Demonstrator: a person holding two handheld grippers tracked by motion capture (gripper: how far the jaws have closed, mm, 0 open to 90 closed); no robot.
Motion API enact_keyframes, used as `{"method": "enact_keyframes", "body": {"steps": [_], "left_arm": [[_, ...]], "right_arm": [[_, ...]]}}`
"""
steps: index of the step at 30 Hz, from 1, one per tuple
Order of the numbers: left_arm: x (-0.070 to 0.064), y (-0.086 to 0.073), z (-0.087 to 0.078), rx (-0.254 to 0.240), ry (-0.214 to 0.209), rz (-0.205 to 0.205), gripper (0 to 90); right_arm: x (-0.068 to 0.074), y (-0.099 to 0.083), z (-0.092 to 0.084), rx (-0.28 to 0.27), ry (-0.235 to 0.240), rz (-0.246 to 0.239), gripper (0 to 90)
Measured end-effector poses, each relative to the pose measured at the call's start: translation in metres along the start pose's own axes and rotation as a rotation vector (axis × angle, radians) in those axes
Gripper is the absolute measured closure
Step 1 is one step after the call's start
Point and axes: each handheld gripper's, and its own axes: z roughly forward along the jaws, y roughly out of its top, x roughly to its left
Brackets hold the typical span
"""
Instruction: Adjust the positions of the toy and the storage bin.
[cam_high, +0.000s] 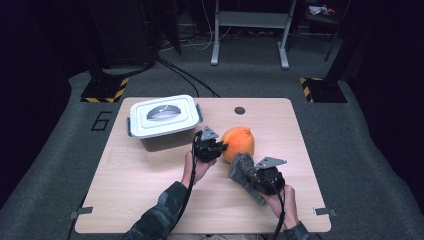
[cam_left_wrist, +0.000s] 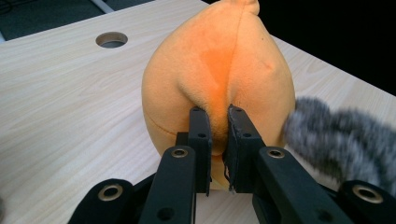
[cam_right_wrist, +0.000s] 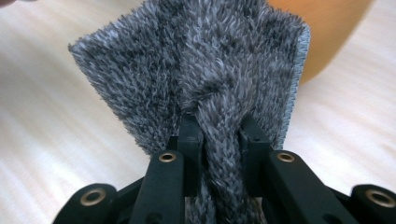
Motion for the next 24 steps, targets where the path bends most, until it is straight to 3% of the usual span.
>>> {"method": "enact_keyframes", "body": {"steps": [3, 4, 6, 20, 22, 24], "left_arm": [[0.0, 0.0, 0.0, -0.001, 0.001, -0.001, 81.7], [0.0, 0.0, 0.0, 0.002, 0.0, 0.0, 81.6], [0.0, 0.0, 0.0, 0.002, 0.001, 0.001, 81.7], [0.0, 0.001, 0.0, 0.002, 0.001, 0.001, 81.6], [0.0, 0.001, 0.0, 0.004, 0.003, 0.001, 81.6], [0.0, 0.001, -0.001, 0.005, 0.003, 0.002, 81.6]], "right_arm": [[0.005, -0.005, 0.005, 0.023, 0.045, -0.023, 74.7], [0.009, -0.006, 0.007, 0.028, 0.052, -0.003, 74.7], [0.017, -0.011, 0.014, 0.057, 0.096, -0.035, 74.6], [0.049, -0.023, 0.036, 0.118, 0.199, -0.07, 72.1], [0.052, -0.023, 0.038, 0.123, 0.211, -0.085, 69.8], [0.054, -0.023, 0.039, 0.117, 0.217, -0.089, 61.7]]}}
